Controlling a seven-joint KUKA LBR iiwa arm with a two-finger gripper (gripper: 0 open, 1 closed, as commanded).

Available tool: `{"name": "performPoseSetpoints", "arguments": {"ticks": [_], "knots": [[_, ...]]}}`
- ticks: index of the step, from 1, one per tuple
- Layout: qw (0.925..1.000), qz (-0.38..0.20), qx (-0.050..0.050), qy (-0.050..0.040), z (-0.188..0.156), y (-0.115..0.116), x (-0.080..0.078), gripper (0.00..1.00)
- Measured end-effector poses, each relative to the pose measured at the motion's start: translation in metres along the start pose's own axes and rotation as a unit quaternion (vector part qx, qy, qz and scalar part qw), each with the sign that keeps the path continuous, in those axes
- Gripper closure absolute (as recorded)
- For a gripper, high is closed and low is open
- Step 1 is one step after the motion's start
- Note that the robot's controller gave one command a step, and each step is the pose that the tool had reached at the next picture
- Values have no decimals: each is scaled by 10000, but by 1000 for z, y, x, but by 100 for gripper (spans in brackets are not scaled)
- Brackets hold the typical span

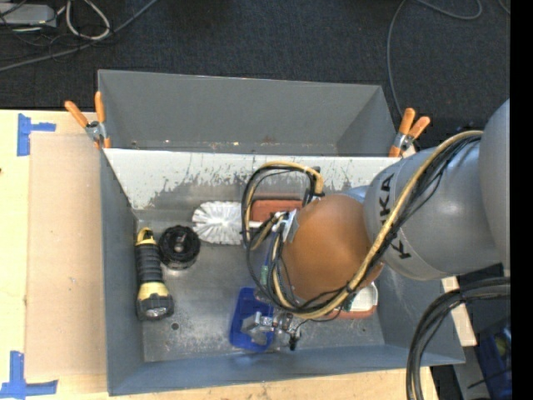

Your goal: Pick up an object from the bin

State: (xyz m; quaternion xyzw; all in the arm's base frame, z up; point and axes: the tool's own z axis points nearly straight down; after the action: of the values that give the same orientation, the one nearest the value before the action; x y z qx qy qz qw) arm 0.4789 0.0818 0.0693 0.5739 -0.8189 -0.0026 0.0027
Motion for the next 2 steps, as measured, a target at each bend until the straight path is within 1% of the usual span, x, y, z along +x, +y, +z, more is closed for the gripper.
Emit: {"name": "performPoseSetpoints", "arguments": {"ticks": [1,2], "knots": [[10000,7,-28,14,-17,2,0,100],[10000,10,-51,21,-54,3,0,100]]}}
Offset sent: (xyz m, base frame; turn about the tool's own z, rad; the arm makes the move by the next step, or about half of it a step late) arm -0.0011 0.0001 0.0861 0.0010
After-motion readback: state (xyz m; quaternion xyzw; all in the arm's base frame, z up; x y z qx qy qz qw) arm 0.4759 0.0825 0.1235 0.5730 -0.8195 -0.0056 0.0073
